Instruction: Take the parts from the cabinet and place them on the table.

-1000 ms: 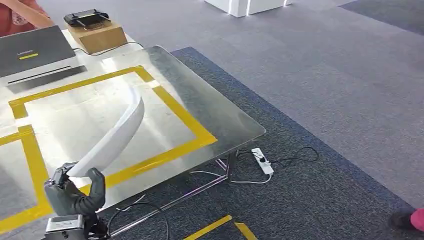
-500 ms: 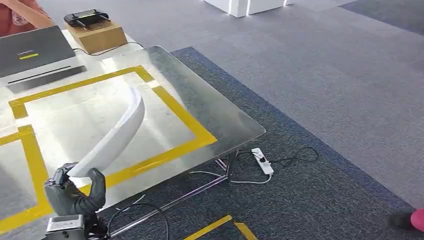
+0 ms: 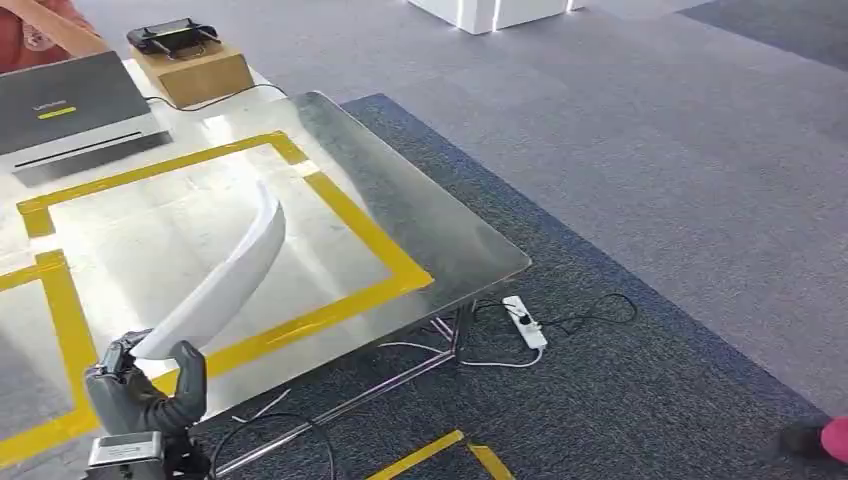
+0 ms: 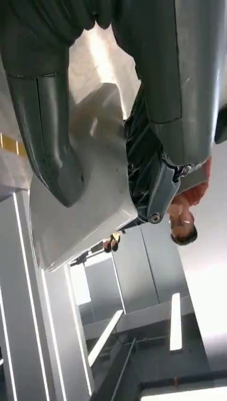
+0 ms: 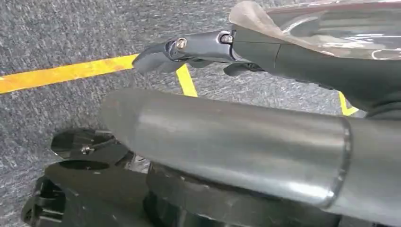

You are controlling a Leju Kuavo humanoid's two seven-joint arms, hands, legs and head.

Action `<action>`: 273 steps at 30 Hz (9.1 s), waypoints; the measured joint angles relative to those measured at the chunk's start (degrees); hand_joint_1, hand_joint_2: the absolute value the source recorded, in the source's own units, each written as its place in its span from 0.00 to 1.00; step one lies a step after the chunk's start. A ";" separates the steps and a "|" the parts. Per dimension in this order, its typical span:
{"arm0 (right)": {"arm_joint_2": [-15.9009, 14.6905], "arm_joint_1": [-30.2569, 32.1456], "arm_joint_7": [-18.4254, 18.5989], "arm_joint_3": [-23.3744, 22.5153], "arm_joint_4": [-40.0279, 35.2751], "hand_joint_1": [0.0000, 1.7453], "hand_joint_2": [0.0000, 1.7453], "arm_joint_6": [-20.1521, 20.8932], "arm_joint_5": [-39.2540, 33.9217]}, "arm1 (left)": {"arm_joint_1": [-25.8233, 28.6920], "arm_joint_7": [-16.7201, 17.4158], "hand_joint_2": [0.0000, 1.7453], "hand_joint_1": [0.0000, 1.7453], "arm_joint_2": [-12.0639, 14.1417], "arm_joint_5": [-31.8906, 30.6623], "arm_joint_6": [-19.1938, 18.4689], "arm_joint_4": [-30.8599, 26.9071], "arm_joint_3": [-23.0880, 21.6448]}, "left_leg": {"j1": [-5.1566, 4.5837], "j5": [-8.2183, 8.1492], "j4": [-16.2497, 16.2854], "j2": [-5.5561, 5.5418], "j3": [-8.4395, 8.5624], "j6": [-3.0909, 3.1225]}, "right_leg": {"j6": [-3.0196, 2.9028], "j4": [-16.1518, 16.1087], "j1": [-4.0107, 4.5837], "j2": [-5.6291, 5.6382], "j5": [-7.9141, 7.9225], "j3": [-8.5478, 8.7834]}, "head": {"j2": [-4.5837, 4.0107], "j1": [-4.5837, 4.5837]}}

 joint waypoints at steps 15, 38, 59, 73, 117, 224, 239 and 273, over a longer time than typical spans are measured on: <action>0.00 -0.09 -1.94 0.00 0.00 0.00 0.00 0.37 -1.31 | 0.73 -0.61 1.00 1.00 0.24 -0.55 -1.51 -0.31 2.51 | 0.00 -0.01 0.17 0.00 -0.05 0.00 | 0.00 0.14 0.00 -0.01 0.00 -0.01 | 0.00 0.02; 0.00 -0.03 -0.83 0.46 0.00 0.00 0.00 -1.38 -1.11 | 0.94 -0.87 1.00 1.00 -0.92 -1.31 -1.84 -0.31 2.14 | 0.00 -0.18 0.64 0.00 -0.29 0.00 | 0.03 0.61 -0.01 0.00 -0.21 -0.74 | 0.00 0.02; 0.00 0.01 -0.44 1.05 0.00 0.00 0.00 -1.38 -1.18 | 0.54 -0.83 1.00 1.00 -0.98 -1.35 -0.96 -0.31 1.70 | -0.01 -0.27 0.95 0.02 -0.63 0.00 | 0.04 0.94 -0.01 0.03 -0.29 -0.88 | 0.00 0.02; 0.00 0.01 -1.20 1.01 0.00 0.00 0.00 -1.36 -2.95 | 0.21 -0.68 1.00 1.00 -0.94 -1.29 -0.26 -0.24 1.66 | -0.01 -0.41 1.51 0.02 -1.05 -0.01 | 0.04 1.54 0.00 0.04 -0.47 -1.74 | 0.00 0.02; 0.00 -0.01 -1.35 1.03 0.00 0.00 0.00 -1.38 -2.34 | -0.08 -0.68 1.00 1.00 -0.74 -0.77 -0.11 -0.06 1.68 | -0.01 -0.45 1.78 0.02 -1.35 0.02 | 0.06 1.72 0.00 0.04 -0.48 -1.39 | 0.00 0.02; -0.07 0.03 -2.01 2.32 0.09 0.00 0.00 -2.38 -5.05 | -1.21 0.15 1.00 1.00 -1.05 0.22 0.13 0.53 0.70 | 0.20 -11.02 20.16 -1.28 -9.67 -1.63 | -2.01 6.32 -0.27 3.13 0.53 -6.97 | 0.00 -0.13; -0.09 0.02 -1.97 2.32 0.15 0.00 0.00 -2.38 -5.05 | -1.46 0.15 1.00 1.00 -1.14 0.31 0.13 0.57 0.65 | -0.06 -2.88 4.15 -0.79 -1.97 2.24 | 1.40 19.59 -0.30 3.36 -6.58 -15.49 | 0.00 0.31; -0.09 0.06 -1.53 2.49 0.17 0.00 0.00 -2.51 -4.50 | -1.30 0.26 1.00 1.00 -1.12 -0.22 0.44 0.79 0.72 | 0.08 0.78 4.36 -1.99 -5.69 1.96 | 1.87 19.84 -0.36 3.49 -7.91 -10.51 | 0.00 1.20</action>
